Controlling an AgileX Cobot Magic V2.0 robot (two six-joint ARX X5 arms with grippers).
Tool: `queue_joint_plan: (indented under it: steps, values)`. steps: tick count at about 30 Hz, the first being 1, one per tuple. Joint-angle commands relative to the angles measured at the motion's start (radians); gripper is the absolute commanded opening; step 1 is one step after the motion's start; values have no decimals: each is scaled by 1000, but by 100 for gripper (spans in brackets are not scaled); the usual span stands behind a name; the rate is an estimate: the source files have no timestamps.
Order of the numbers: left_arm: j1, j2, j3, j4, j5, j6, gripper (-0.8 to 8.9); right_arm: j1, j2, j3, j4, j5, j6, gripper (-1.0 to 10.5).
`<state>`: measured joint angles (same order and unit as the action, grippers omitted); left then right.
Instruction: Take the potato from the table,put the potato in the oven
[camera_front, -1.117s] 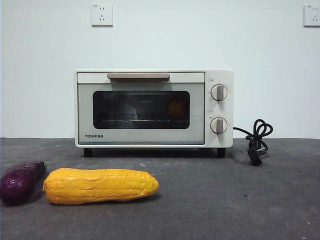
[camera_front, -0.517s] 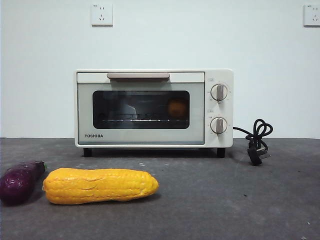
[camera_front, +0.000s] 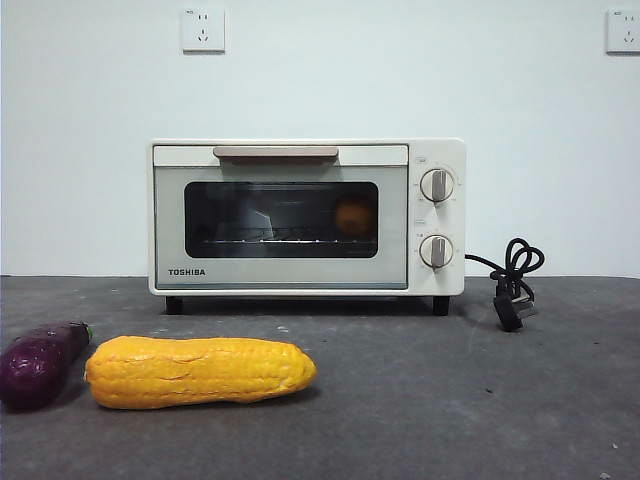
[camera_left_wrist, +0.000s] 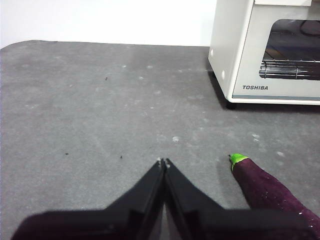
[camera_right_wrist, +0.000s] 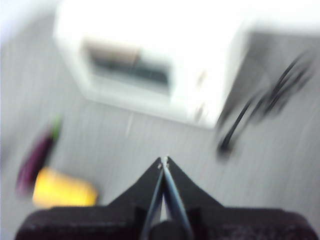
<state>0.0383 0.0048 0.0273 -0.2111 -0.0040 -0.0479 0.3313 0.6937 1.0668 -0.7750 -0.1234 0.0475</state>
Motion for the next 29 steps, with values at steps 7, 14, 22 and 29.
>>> queue_joint_plan:
  steps: [7,14,22,29]
  values:
    - [2,-3,-10,-9,6,-9,-3,-249,-355,-504,570,-51,-11,1]
    - [2,-3,-10,-10,6,-9,-3,-272,-529,-818,704,17,9,1]
    - [2,-3,-10,-9,6,-9,-4,-272,-658,-1044,743,78,101,1]
    - [2,-3,-10,-9,6,-9,-4,-272,-692,-1062,642,78,81,1]
